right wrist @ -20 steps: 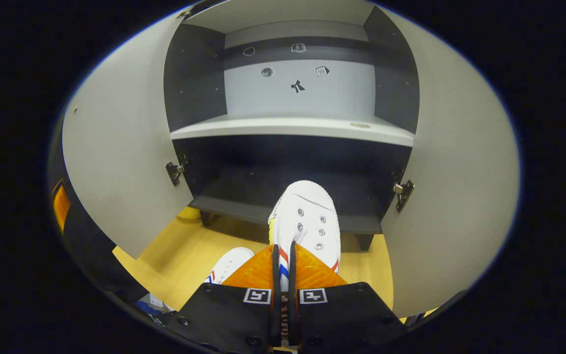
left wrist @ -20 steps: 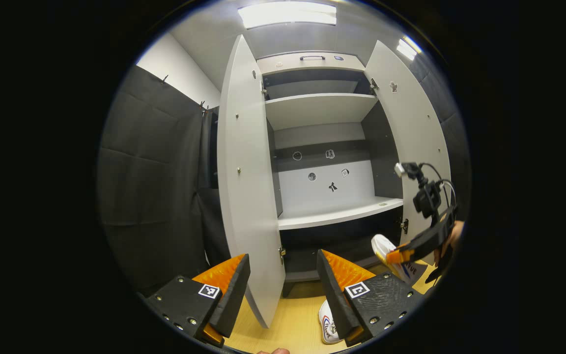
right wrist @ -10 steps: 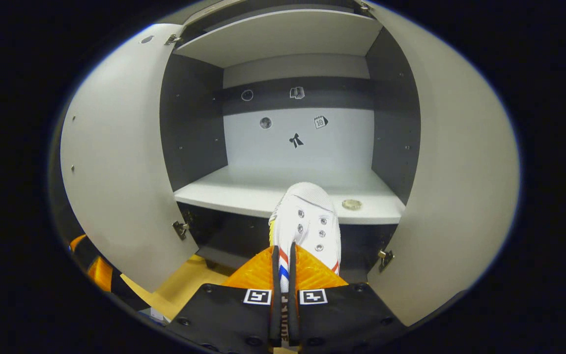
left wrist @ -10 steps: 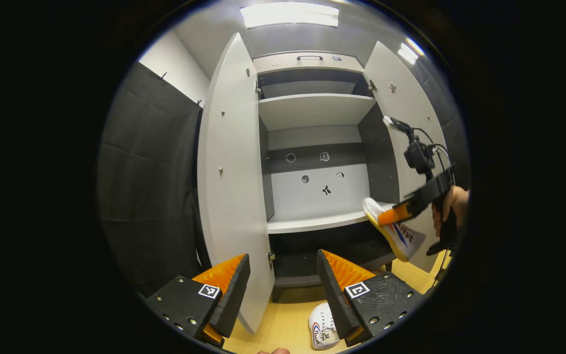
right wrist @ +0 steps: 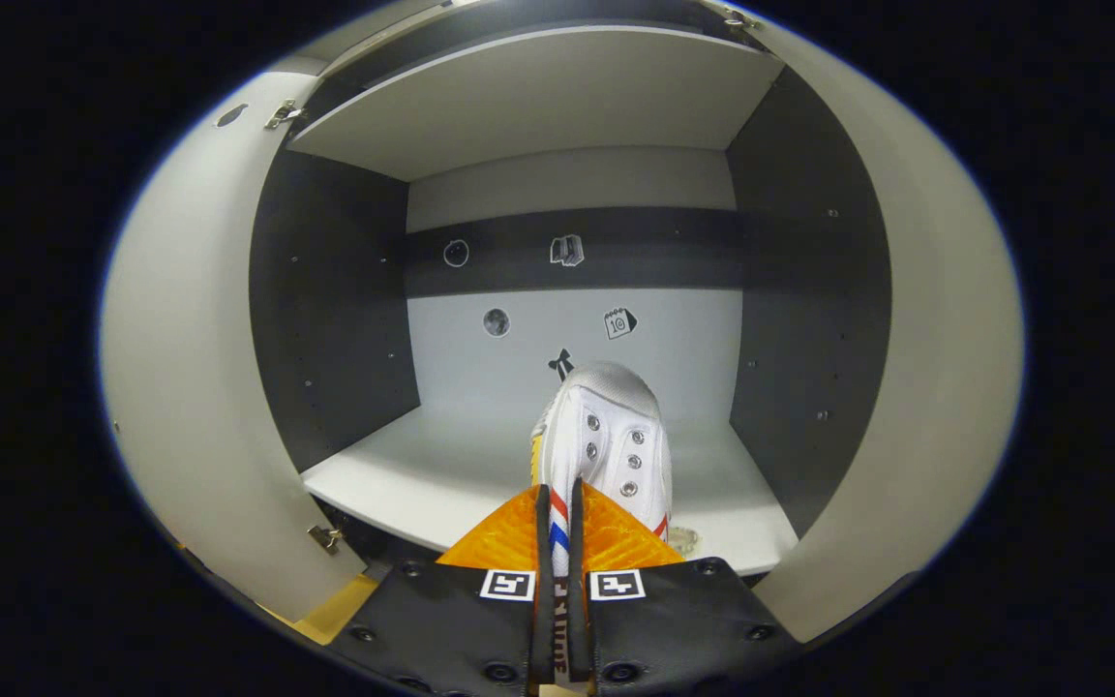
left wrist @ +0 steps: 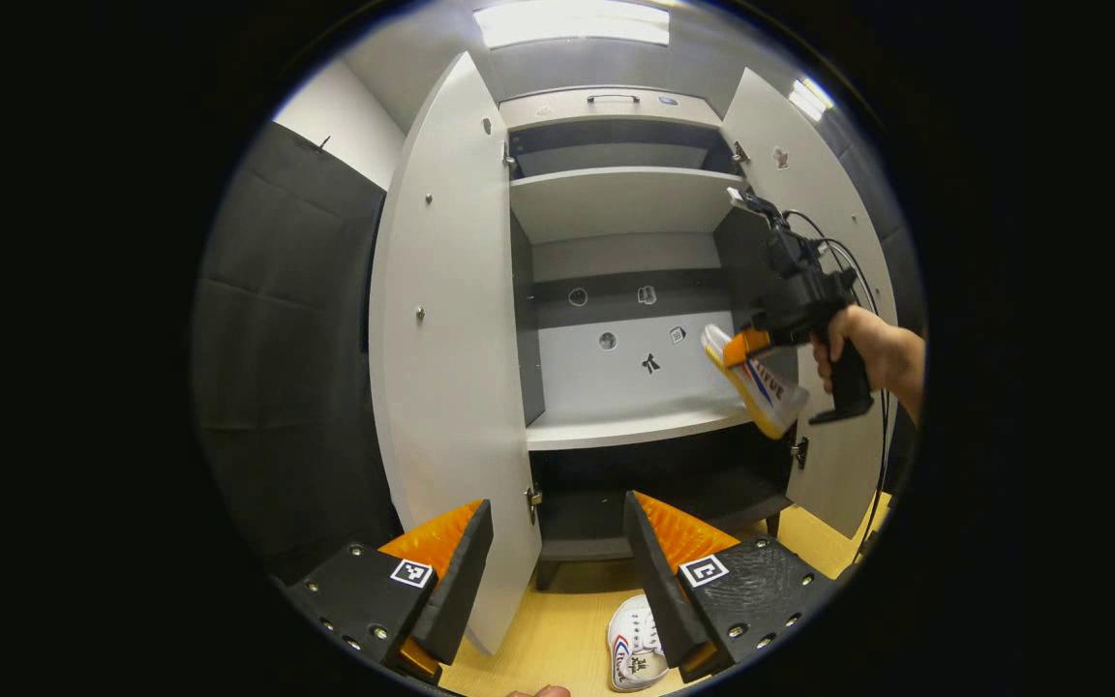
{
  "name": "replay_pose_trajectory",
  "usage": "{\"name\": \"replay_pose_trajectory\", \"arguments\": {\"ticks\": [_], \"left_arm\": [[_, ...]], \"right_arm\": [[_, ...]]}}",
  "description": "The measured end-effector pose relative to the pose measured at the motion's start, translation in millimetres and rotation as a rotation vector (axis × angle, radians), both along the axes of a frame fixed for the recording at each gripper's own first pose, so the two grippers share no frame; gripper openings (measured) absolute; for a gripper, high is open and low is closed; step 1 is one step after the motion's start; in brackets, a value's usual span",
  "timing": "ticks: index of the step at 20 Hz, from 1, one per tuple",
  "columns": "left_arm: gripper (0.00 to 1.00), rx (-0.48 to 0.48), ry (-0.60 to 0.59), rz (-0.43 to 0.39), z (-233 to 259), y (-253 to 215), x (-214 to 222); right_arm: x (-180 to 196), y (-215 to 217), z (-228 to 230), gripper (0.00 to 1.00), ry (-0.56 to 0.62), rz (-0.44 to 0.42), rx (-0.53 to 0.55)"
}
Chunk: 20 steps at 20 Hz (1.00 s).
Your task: Grab one shoe with the right hand and put it into the shoe cabinet, grab the other shoe with the left hand and put it into the shoe cabinet; then close the right door with the right hand and the left door with the left hand.
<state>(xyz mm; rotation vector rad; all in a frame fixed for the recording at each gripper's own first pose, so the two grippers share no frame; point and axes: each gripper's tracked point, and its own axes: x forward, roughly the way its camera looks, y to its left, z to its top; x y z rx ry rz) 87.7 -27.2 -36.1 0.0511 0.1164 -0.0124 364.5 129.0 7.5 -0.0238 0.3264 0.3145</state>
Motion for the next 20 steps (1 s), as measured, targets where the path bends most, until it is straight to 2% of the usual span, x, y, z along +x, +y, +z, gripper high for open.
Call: {"name": "replay_pose_trajectory", "arguments": {"ticks": [6, 11, 12, 16, 17, 18, 19, 20], "left_arm": [[0.74, 0.010, 0.028, 0.023, -7.5, 1.2, 3.6], [0.74, 0.020, 0.046, 0.043, -13.2, 4.5, 5.7], [0.74, 0.021, 0.053, 0.046, -14.8, 5.0, 6.2], [0.74, 0.014, 0.092, 0.049, -26.4, 8.4, 11.5], [0.74, 0.011, 0.108, 0.043, -31.5, 8.0, 13.8], [0.74, 0.006, 0.121, 0.037, -35.5, 7.1, 17.7], [0.74, -0.002, 0.134, 0.029, -40.3, 5.9, 21.8], [0.74, -0.010, 0.142, 0.019, -42.8, 3.9, 25.8]], "right_arm": [[64.6, 8.2, -3.2, 0.07, -0.015, -0.044, -0.036], [90.8, 14.3, -34.8, 0.06, 0.057, -0.084, -0.058], [93.3, 14.7, -39.0, 0.02, 0.064, -0.093, -0.064], [95.2, 11.6, -41.9, 0.12, 0.049, -0.111, -0.091], [92.8, 14.4, -33.1, 0.25, 0.019, -0.108, -0.087], [92.9, 11.7, -23.4, 0.29, -0.020, -0.116, -0.098], [89.2, 12.9, -14.3, 0.55, -0.054, -0.111, -0.108], [80.6, 12.5, -6.5, 0.60, -0.078, -0.110, -0.114]]}}
